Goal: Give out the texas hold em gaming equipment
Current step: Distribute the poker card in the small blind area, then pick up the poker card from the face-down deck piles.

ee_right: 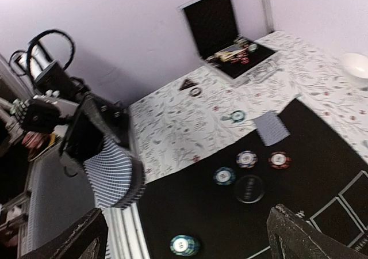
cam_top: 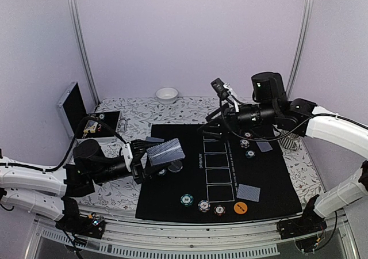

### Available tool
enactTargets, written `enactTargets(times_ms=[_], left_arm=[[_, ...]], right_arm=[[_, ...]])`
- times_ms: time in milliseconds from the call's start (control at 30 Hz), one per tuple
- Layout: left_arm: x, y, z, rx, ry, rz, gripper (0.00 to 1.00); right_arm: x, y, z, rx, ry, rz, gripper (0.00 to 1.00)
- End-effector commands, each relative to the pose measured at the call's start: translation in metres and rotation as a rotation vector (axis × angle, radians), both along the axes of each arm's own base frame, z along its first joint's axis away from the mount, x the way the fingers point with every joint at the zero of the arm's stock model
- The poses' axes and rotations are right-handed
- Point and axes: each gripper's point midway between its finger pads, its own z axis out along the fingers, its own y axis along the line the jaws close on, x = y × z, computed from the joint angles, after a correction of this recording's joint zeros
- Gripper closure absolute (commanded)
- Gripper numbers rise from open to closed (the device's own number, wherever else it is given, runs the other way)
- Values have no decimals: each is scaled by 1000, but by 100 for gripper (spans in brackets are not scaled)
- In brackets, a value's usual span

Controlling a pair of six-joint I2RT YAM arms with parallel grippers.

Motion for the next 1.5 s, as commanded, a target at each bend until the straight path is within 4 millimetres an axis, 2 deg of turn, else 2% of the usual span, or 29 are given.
enactTargets(times_ms=[0,167,300,467,600,867,967,1167,1300,1367,1467], left_arm=[[-10,-8,20,-45,-30,-50,44],[-10,-11,18,-38,-33,-48,44],[-10,-11,18,-38,-38,-47,44],[-9,-10,17,-36,-42,-41,44],[-10,-6,19,-49,-51,-32,44],[-13,-1,24,-76,-64,-35,44],[-12,1,24,-74,-63,-24,44],[-1,1,19,-55,-45,34,44],[3,1,15,-42,-36,54,44],[4,2,13,-38,-34,62,44],[8,5,9,-29,-26,87,43]], right_arm=[[-35,42,7,47,55,208,1],[-50,79,-7,23,111,282,1],[-48,95,-28,-19,147,276,1],[-40,98,-51,-94,176,238,0],[-38,90,-55,-128,154,215,6],[-33,79,-47,-155,115,175,24],[-39,80,-40,-140,121,206,33],[-52,84,-32,-108,150,284,59],[-51,81,-28,-114,141,273,89],[-47,77,-27,-129,130,246,95],[-38,68,-23,-138,124,205,97]])
